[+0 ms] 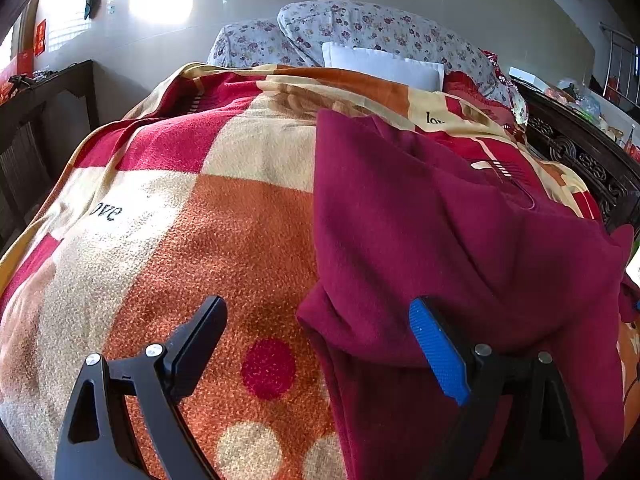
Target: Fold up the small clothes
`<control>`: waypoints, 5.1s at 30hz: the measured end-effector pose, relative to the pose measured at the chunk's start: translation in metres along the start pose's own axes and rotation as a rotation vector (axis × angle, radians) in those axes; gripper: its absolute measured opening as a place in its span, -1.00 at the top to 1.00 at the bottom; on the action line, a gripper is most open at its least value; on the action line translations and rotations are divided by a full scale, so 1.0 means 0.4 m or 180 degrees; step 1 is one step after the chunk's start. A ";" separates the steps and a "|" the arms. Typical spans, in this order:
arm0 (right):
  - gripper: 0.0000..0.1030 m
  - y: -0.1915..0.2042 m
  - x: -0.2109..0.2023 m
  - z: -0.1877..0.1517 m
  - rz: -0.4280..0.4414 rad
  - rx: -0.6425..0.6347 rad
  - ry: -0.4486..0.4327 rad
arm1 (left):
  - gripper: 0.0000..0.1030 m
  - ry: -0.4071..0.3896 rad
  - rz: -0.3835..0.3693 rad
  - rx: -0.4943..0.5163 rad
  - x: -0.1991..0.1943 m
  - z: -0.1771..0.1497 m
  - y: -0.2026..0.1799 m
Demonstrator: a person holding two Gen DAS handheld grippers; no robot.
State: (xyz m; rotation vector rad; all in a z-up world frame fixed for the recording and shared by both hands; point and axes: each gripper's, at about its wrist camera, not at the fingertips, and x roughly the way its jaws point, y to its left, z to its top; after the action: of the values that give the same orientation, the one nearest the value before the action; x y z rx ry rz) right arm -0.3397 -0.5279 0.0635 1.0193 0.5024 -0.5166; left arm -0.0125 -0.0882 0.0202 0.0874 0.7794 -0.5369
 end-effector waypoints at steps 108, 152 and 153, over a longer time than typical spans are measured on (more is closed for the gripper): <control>0.11 0.378 0.231 -0.267 -0.0301 -0.2741 0.0724 | 0.71 0.0297 -0.0044 -0.0153 0.012 0.090 -0.049; 0.47 0.323 0.184 -0.223 -0.0176 -0.2293 0.0658 | 0.41 0.0330 0.0260 0.0014 0.003 0.039 -0.071; 0.48 0.312 0.201 -0.233 -0.0317 -0.2345 0.0667 | 0.39 0.0345 0.0291 0.0047 0.011 0.033 -0.077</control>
State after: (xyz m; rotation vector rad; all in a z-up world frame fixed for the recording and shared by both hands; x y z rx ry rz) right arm -0.2147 -0.4050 0.0564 0.3405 0.8542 -0.2707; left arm -0.0165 -0.1204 0.0302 0.1661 0.8730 -0.4539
